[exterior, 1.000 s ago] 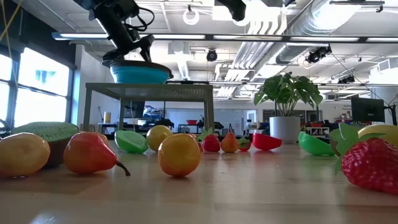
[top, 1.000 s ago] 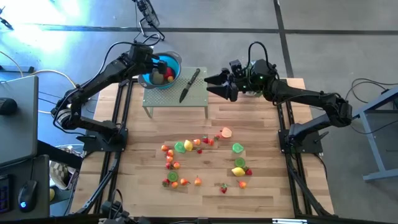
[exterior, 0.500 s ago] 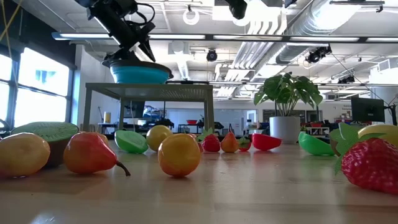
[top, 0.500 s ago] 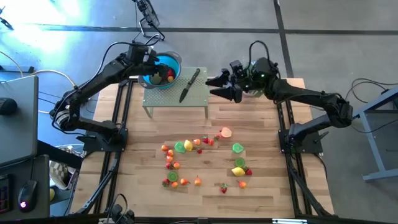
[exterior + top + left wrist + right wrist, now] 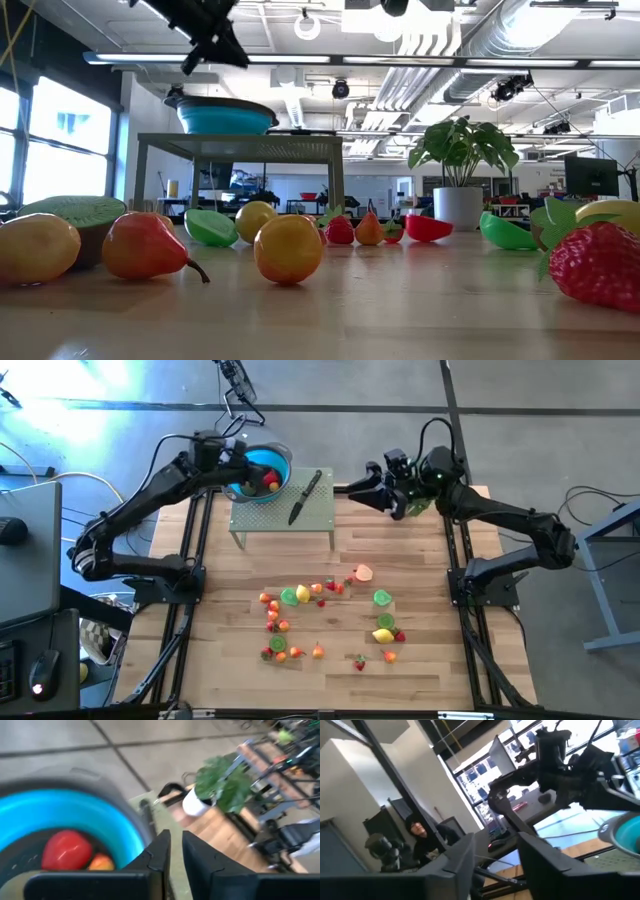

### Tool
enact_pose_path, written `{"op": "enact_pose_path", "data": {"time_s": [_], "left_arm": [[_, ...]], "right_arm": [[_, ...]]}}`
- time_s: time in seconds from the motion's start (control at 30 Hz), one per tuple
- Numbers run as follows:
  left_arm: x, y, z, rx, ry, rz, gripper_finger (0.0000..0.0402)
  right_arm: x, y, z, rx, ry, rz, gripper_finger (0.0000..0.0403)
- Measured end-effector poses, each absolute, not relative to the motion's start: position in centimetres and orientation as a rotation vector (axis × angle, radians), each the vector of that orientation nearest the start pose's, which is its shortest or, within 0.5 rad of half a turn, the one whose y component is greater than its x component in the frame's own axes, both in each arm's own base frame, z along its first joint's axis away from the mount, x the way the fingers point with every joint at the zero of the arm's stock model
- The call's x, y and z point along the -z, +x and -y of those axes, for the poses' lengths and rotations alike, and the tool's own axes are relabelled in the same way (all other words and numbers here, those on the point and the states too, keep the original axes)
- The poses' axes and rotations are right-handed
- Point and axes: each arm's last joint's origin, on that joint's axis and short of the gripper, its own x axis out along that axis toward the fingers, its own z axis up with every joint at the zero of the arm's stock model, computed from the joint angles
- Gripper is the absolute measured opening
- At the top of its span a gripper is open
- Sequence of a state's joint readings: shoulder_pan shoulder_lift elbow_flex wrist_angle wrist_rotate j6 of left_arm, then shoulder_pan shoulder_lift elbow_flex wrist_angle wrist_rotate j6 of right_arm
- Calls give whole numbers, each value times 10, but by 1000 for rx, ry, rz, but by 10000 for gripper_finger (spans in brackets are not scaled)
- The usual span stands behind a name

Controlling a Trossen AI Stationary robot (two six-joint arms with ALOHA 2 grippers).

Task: Pick & Place Fruit
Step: Put the half apple into the strainer bowl on the shelf

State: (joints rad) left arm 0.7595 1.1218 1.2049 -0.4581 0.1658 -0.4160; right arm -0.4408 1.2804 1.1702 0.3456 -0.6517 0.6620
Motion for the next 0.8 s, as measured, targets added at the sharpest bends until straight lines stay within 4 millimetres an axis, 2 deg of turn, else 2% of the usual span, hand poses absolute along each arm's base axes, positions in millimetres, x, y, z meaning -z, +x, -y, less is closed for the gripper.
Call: {"op": "enact_pose_path", "data": {"time_s": [0.17, 0.37, 0.57, 0.8], "left_arm": [[-400, 168, -138, -588, -532, -158, 24], [-409, 162, -117, -525, -519, -133, 19], [-407, 155, -83, -416, -598, -227, 19], [-389, 152, -48, -365, -745, -467, 11]], "right_arm": [[-410, 263, 105, -275, 534, 114, 68], [-410, 263, 105, -273, 501, 119, 13], [-404, 264, 104, -282, 532, 53, 4], [-397, 265, 104, -252, 507, 8, 4]]}}
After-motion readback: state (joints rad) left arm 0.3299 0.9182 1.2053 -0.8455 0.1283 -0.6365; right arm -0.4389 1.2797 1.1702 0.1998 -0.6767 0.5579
